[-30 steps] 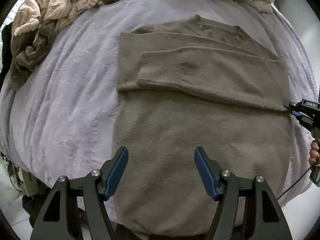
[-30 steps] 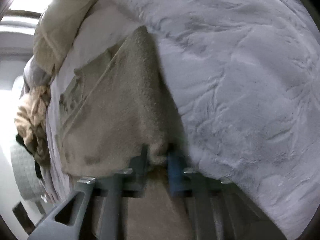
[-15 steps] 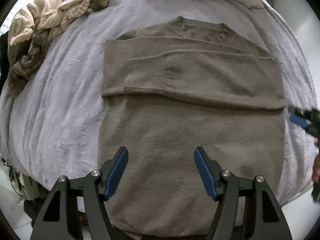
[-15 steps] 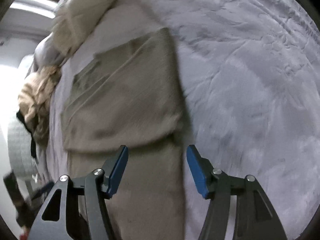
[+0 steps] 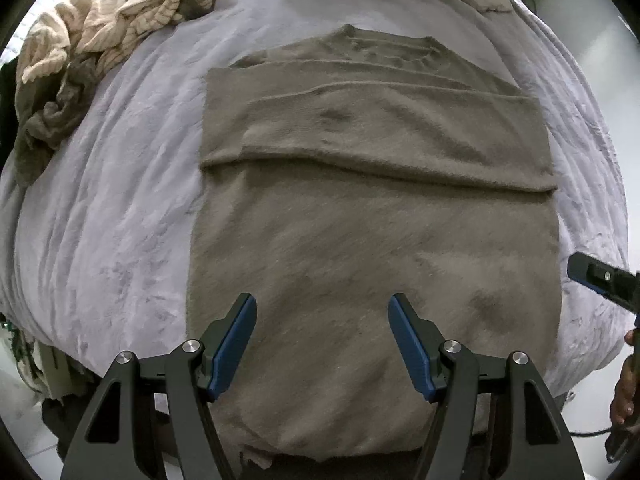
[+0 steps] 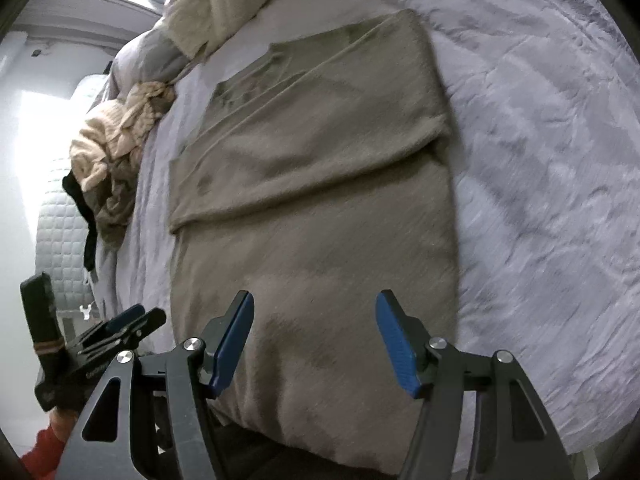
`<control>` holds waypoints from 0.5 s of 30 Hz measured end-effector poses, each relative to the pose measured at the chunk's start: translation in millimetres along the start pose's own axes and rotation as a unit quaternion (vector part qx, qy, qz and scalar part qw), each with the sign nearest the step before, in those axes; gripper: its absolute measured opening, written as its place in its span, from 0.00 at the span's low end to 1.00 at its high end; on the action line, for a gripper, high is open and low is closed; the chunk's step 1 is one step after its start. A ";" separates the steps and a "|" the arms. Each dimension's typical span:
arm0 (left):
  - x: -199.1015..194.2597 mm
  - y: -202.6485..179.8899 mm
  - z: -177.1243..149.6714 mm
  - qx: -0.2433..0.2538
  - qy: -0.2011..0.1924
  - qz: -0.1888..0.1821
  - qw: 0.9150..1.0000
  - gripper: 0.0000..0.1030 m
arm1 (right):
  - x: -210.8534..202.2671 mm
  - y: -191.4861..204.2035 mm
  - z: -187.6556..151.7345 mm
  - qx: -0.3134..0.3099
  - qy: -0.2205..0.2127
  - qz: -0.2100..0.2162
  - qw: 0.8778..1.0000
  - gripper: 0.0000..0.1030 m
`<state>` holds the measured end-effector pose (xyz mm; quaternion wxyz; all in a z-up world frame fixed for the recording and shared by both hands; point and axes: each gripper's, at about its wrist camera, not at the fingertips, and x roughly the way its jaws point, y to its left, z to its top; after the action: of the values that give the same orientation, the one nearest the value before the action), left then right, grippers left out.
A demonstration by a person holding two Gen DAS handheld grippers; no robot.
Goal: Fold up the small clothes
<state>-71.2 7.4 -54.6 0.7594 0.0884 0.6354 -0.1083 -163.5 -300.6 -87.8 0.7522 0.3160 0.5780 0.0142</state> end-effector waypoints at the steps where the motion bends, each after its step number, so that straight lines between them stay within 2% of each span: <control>1: 1.3 5.0 -4.2 -0.002 0.000 -0.004 1.000 0.67 | 1.8 3.2 -6.2 -0.005 0.001 0.001 1.000 0.65; 2: 3.7 10.8 -9.3 -0.005 0.003 -0.009 1.000 0.72 | 5.0 7.1 -10.7 -0.010 0.002 -0.001 1.000 0.65; 3: 7.9 17.3 -15.7 -0.009 0.009 -0.015 1.000 0.81 | 7.4 10.2 -17.0 -0.016 0.003 -0.006 1.000 0.65; 4: 10.8 22.7 -22.5 -0.012 0.011 -0.018 1.000 0.95 | 9.3 12.1 -23.5 -0.021 0.003 -0.011 1.000 0.65; 6: 15.1 34.4 -38.8 -0.012 0.001 -0.019 1.000 0.97 | 14.4 13.7 -39.7 -0.022 0.007 -0.022 0.999 0.66; 10: 30.1 53.8 -67.8 -0.013 0.016 -0.032 0.999 0.97 | 23.0 8.4 -74.3 -0.005 0.011 -0.025 1.000 0.71; 15: 44.4 84.2 -102.0 -0.027 0.023 -0.043 0.998 0.97 | 30.3 -7.5 -120.3 0.020 0.009 -0.011 1.000 0.77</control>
<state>-136.8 113.7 -116.6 0.7414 0.0430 0.6586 -0.1212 -261.7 -239.6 -133.5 0.7410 0.3239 0.5882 -0.0031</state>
